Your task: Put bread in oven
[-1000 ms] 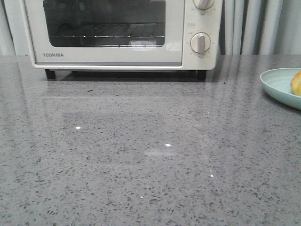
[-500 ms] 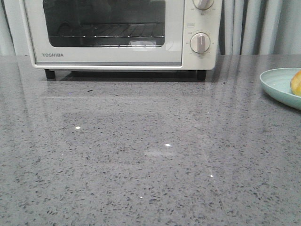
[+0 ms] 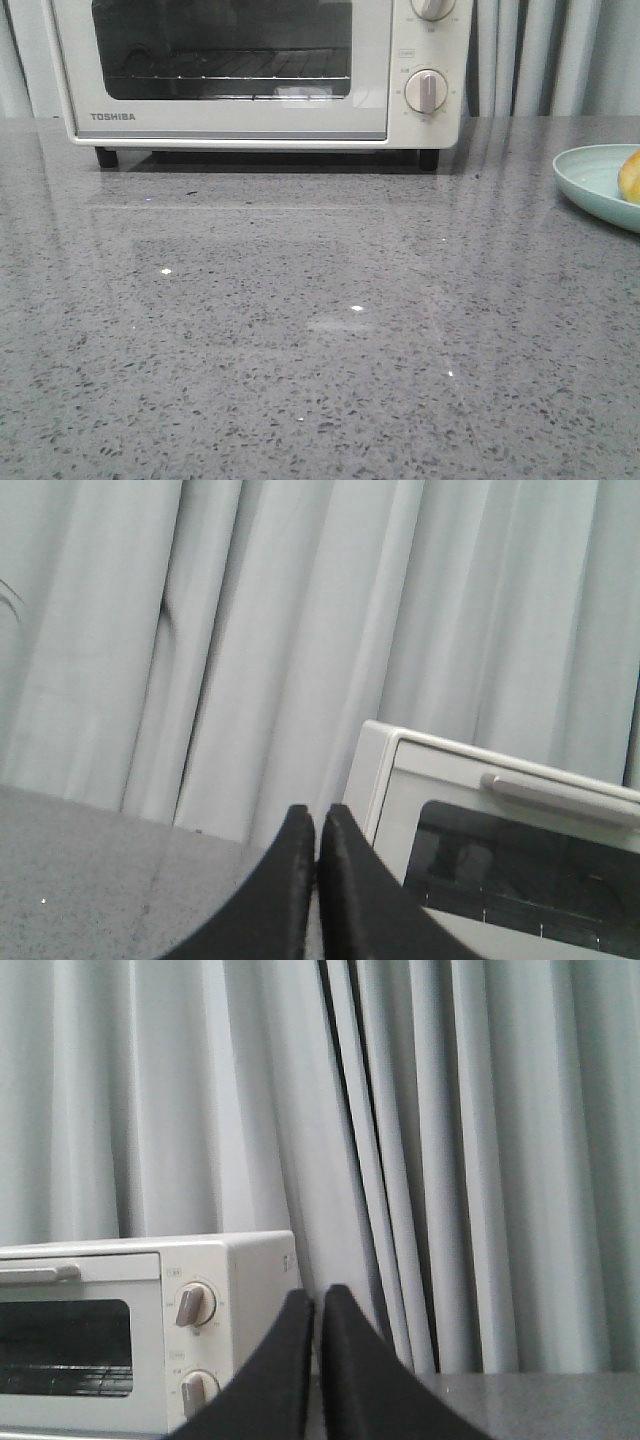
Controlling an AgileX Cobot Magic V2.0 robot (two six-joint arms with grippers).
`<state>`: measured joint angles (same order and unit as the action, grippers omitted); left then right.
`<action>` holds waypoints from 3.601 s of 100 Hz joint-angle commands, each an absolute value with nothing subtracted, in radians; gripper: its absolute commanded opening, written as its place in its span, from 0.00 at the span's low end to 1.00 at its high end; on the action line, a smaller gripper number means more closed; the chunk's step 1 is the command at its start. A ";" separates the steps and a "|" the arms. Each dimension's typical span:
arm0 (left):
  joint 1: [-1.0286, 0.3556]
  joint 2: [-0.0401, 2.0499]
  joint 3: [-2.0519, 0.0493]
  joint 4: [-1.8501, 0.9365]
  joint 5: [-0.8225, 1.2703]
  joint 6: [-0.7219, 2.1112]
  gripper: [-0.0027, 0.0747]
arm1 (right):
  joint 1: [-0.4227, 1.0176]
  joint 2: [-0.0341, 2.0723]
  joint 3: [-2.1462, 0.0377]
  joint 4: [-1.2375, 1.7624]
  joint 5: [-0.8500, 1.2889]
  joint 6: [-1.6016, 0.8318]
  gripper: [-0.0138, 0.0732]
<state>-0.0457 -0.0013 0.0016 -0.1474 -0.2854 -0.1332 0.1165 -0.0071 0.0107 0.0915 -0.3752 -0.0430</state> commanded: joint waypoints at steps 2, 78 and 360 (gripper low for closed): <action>-0.051 -0.029 -0.009 -0.154 -0.395 -0.142 0.01 | 0.118 -0.028 -0.038 0.087 -0.358 -0.029 0.08; -0.096 0.292 -0.641 -0.096 0.045 -0.142 0.01 | 0.118 0.331 -0.633 0.177 0.439 -0.029 0.08; -0.434 0.593 -0.902 0.015 0.337 -0.129 0.01 | 0.118 0.544 -0.835 0.177 0.863 -0.029 0.08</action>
<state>-0.4284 0.6802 -0.8758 -0.0195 0.3682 -0.1279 0.1165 0.5119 -0.8046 0.1705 0.9435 -0.0277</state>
